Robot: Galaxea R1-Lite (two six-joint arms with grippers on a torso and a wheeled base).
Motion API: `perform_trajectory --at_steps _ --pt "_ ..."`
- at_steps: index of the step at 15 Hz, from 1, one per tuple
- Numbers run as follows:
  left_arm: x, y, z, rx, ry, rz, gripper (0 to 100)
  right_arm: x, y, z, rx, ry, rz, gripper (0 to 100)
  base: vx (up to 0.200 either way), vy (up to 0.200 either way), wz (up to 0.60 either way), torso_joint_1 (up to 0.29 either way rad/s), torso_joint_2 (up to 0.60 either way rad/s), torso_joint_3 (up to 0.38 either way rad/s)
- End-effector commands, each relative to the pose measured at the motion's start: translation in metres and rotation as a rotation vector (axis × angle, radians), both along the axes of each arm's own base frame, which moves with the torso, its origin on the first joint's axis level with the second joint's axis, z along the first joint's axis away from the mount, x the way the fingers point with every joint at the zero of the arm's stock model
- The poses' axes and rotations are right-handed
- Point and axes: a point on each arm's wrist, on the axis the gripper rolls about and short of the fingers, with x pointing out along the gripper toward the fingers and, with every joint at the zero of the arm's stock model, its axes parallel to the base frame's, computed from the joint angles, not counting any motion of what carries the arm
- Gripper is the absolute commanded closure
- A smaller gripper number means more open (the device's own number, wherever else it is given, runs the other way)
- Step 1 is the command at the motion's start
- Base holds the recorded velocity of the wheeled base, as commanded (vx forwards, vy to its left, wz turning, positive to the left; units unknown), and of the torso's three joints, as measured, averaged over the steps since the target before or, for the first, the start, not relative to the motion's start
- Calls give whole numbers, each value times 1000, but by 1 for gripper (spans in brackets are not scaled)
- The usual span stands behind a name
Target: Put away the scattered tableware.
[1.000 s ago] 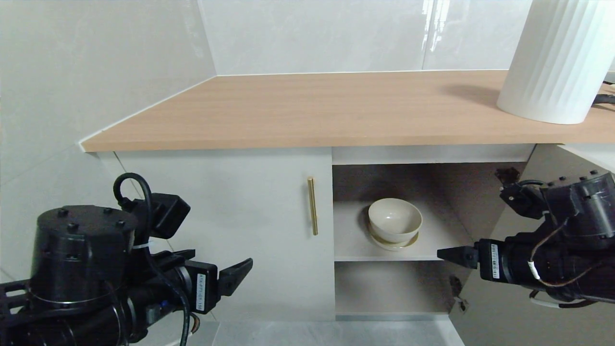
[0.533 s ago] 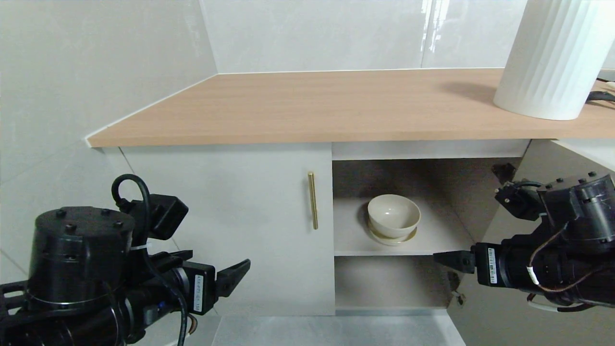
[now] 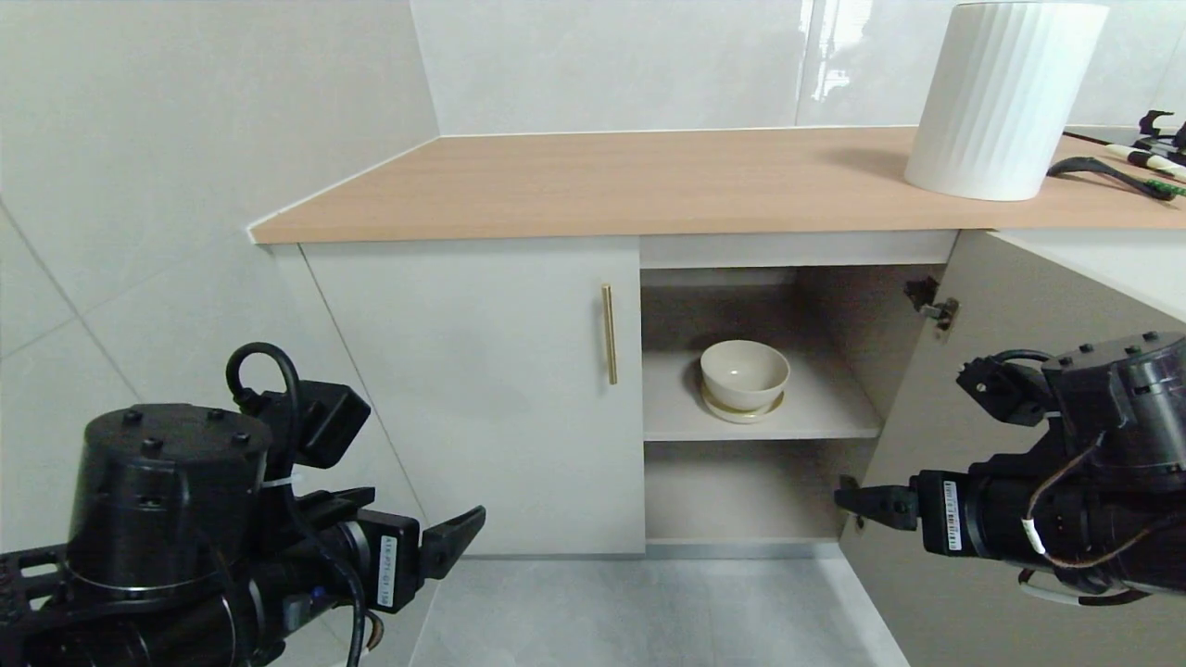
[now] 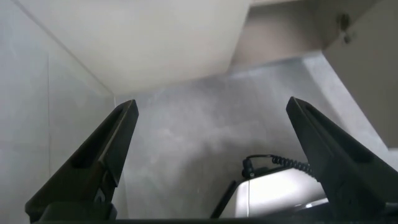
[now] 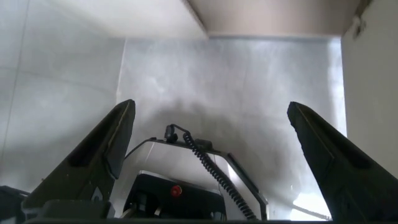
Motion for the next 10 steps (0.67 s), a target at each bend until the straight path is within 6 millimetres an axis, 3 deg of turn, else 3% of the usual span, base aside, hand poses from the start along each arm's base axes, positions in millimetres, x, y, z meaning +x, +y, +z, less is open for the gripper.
perform_trajectory --at_steps 1,6,10 --pt "0 0 -1 2 4 1 0 0 0 0 0 1 0 0 -200 0 0 2 -2 -2" --pt "0 0 -1 1 4 2 0 0 0 0 0 0 0 0 -200 0 0 2 4 1" --pt "0 0 -1 3 5 1 0 0 0 1 2 -5 -1 0 0 0 0 0 0 0"
